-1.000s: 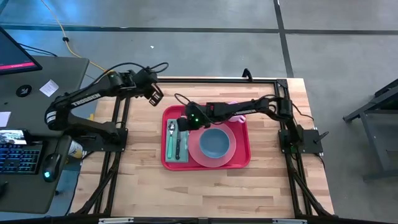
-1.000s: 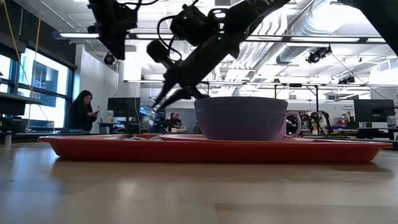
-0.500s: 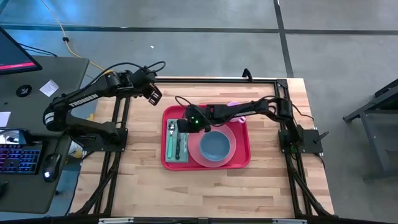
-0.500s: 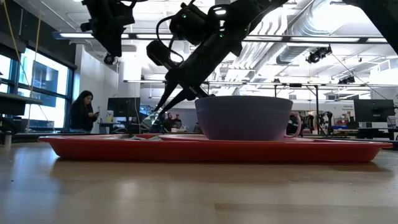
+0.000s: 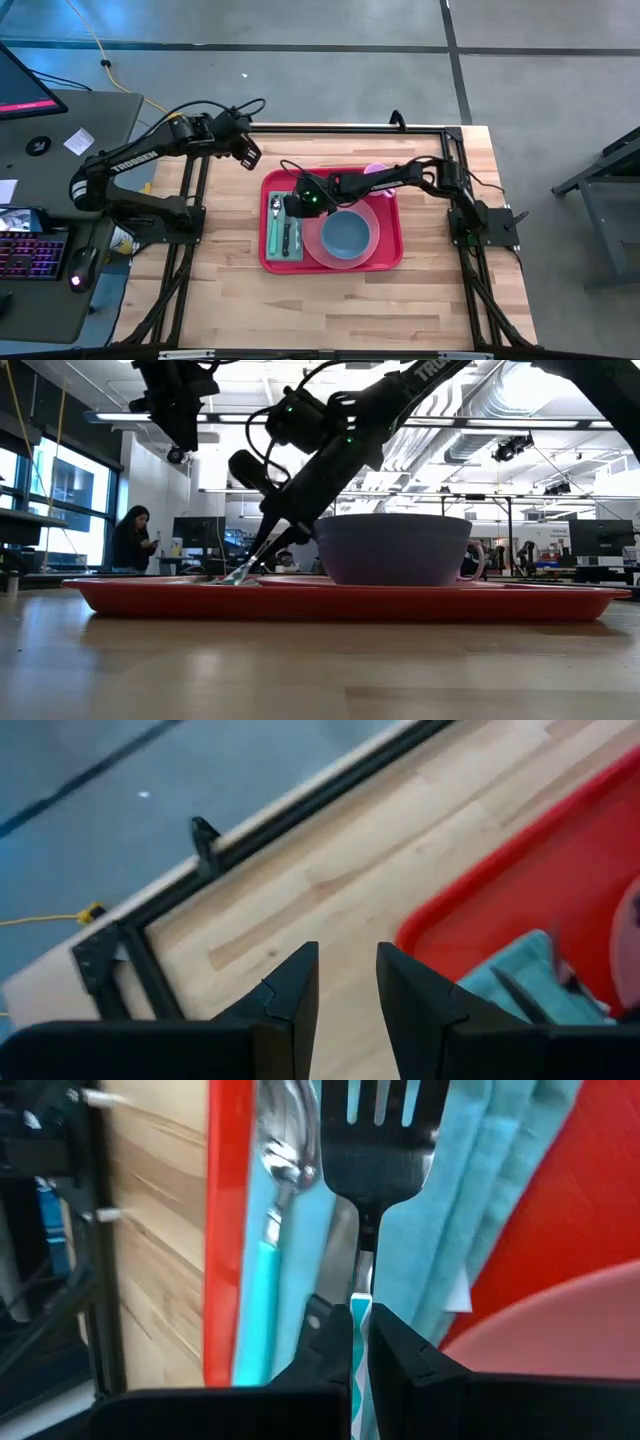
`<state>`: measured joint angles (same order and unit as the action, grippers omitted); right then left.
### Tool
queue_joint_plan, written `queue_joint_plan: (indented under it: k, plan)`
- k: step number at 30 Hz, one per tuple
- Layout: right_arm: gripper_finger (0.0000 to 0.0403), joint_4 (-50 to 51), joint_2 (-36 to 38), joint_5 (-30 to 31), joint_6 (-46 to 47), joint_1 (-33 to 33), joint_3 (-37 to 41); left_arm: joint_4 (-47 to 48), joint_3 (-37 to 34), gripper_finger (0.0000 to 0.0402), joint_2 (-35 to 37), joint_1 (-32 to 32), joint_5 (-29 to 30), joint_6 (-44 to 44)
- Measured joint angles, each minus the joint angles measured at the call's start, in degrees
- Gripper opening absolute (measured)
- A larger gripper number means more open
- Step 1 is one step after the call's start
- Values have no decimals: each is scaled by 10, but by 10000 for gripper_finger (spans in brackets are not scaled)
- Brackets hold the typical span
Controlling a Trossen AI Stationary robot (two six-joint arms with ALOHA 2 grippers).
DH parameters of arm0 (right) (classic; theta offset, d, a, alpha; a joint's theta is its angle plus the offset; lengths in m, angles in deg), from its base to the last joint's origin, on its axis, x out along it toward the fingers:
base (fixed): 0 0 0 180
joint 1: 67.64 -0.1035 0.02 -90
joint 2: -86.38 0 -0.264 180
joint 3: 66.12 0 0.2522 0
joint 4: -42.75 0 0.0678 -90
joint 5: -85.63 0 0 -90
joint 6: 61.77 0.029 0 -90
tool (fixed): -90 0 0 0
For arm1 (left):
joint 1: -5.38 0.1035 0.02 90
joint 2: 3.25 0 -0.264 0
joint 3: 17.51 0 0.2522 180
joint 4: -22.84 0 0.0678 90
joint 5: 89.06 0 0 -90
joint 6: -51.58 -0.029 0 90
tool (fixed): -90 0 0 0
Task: Set up tray
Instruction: Put the blue fork on the blue napkin to the right of the black knife, then adjust the red tray
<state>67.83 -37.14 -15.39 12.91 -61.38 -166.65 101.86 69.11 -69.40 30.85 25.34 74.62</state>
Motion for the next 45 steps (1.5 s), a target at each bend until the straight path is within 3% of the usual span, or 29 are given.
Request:
queue_joint_plan:
  k: [18, 29, 37, 45]
  plan:
    - [3, -12, -3, -13, 0, -1, 0, 0, 0, 136, 0, 0, -11, 15]
    - [81, -17, -3, -27, 3, 2, 0, 0, 0, 136, 0, 0, -11, 15]
    - [102, -17, -3, -46, -3, 2, 0, 0, 0, 136, 0, 0, -11, 15]
    - [96, -4, 53, -78, -105, 19, -1, 0, 0, 136, 0, 0, -27, 15]
